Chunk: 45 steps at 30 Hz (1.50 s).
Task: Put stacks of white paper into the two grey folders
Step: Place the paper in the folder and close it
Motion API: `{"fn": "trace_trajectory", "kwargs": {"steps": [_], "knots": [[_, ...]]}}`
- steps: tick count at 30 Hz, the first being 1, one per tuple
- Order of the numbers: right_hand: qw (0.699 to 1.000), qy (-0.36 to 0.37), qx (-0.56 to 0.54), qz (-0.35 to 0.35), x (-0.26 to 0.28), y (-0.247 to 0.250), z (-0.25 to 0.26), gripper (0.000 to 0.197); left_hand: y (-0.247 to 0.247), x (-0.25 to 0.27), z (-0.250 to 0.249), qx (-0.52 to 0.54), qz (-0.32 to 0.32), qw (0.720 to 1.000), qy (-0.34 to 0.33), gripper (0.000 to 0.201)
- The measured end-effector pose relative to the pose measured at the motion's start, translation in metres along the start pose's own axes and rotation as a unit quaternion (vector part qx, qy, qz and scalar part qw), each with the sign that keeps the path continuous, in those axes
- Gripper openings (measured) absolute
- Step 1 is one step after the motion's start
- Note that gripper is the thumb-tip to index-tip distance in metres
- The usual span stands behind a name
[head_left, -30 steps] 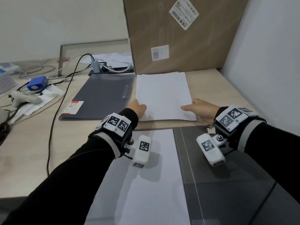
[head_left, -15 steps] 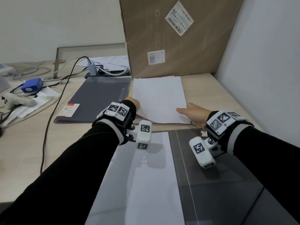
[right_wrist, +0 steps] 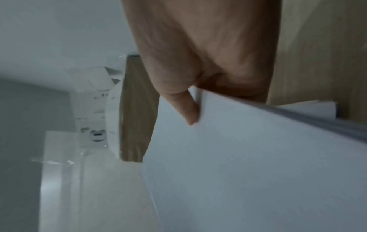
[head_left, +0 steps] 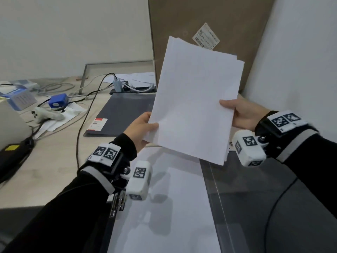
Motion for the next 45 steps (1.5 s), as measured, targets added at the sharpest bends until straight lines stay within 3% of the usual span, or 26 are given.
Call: {"fn": "trace_trajectory", "kwargs": {"steps": [4, 7, 10, 12, 18, 25, 28, 32, 34, 37, 40, 45], "knots": [[0.997, 0.072, 0.018, 0.020, 0.037, -0.024, 0.007, 0.022, 0.005, 0.023, -0.011, -0.062, 0.015, 0.998, -0.028, 0.030], [0.992, 0.119, 0.025, 0.020, 0.063, -0.041, 0.007, 0.020, 0.020, 0.036, -0.039, -0.032, -0.050, 0.995, -0.079, 0.033], [0.985, 0.167, 0.047, 0.020, 0.083, -0.057, 0.005, 0.020, 0.032, 0.049, -0.067, 0.020, -0.111, 0.984, -0.139, 0.050], [0.981, 0.183, 0.066, 0.016, 0.089, -0.062, -0.003, 0.018, 0.036, 0.057, -0.072, 0.028, -0.142, 0.977, -0.159, 0.049], [0.994, 0.101, 0.025, 0.027, 0.092, -0.056, -0.036, 0.036, 0.025, 0.073, -0.052, -0.003, -0.130, 0.980, -0.152, 0.063], [0.992, 0.122, 0.025, 0.011, 0.089, -0.056, -0.015, 0.033, 0.027, 0.074, -0.086, 0.001, -0.116, 0.977, -0.181, 0.050], [0.988, 0.153, 0.021, -0.015, 0.091, -0.059, -0.016, 0.030, 0.021, 0.069, -0.090, -0.007, -0.121, 0.977, -0.176, 0.044], [0.977, 0.208, 0.019, -0.035, 0.096, -0.068, -0.004, 0.030, 0.031, 0.069, -0.104, -0.012, -0.164, 0.972, -0.166, 0.020], [0.974, 0.222, 0.022, -0.027, 0.096, -0.072, 0.002, 0.025, 0.038, 0.069, -0.112, -0.007, -0.165, 0.971, -0.173, 0.021], [0.981, 0.182, 0.067, 0.003, 0.090, -0.073, -0.015, 0.031, 0.037, 0.067, -0.099, -0.023, -0.122, 0.980, -0.157, 0.028], [0.989, 0.123, 0.076, 0.011, 0.083, -0.065, -0.045, 0.037, 0.032, 0.062, -0.060, -0.028, -0.099, 0.991, -0.088, 0.036], [0.990, 0.114, 0.086, -0.006, 0.080, -0.065, -0.057, 0.027, 0.029, 0.061, -0.037, -0.031, -0.121, 0.991, -0.047, 0.022]]}}
Point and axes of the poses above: each hand's wrist, its own x-axis away from the middle knuckle, its own y-axis out of the back of the hand, z = x × y, the point moved 9 cm from there along -x, towards the middle knuckle, and after that the axes turned 12 degrees about -x, right-handed, at the moved point
